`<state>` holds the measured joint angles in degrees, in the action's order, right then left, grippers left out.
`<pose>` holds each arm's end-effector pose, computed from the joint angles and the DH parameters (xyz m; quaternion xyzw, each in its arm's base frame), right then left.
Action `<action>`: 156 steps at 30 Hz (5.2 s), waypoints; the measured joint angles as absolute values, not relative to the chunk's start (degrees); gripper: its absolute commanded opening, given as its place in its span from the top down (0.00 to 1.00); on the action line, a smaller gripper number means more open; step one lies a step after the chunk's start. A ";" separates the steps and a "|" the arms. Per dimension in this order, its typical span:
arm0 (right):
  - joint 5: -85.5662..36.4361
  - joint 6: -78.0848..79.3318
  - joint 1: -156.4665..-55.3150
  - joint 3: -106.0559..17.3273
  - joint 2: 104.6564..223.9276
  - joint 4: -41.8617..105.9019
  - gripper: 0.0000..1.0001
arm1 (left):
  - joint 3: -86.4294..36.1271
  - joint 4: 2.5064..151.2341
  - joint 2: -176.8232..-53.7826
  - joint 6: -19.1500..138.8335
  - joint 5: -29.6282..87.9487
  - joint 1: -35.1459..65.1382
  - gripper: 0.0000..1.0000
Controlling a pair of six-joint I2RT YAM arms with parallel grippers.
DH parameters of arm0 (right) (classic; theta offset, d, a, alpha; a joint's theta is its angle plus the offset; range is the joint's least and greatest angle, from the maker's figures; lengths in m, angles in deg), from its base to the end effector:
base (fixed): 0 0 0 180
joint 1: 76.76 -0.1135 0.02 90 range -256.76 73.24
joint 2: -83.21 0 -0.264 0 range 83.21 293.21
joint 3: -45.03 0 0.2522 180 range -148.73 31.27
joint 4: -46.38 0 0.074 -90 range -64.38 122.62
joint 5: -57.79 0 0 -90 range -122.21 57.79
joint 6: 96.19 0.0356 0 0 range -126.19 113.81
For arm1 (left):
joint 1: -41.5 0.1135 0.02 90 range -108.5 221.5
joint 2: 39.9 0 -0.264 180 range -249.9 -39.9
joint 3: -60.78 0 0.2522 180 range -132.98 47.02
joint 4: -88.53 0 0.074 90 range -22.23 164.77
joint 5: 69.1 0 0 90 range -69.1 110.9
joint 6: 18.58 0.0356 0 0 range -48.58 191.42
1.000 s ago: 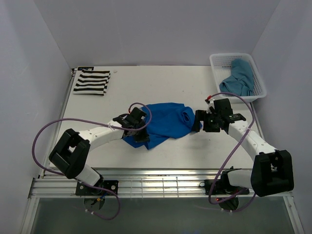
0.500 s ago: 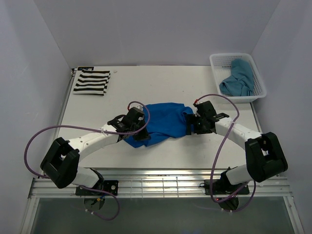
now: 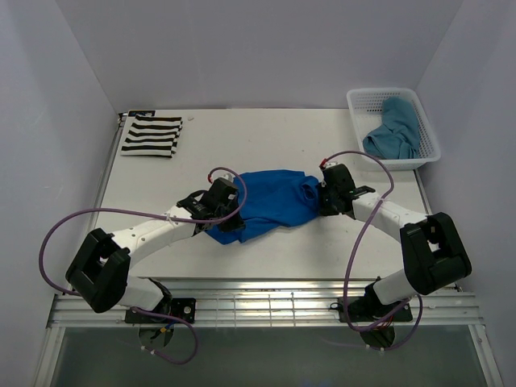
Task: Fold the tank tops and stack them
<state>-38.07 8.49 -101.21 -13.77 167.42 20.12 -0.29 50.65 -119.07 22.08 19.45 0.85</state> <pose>0.2646 0.1163 0.1821 -0.0636 0.9413 0.0643 0.3251 0.2065 -0.1761 0.2036 -0.0761 0.9531 -0.1983 0.2154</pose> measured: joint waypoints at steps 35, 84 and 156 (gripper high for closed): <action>-23.91 8.40 -81.98 -57.11 134.32 -6.06 0.92 | -27.63 38.49 -77.81 27.59 -6.13 0.85 1.00; -25.35 0.44 -81.10 -87.07 213.27 5.57 0.30 | -80.81 46.84 -184.69 36.16 17.35 38.97 0.02; -25.79 8.31 -90.48 -27.12 180.49 22.05 0.10 | -18.13 48.94 -143.44 28.48 14.64 23.93 0.02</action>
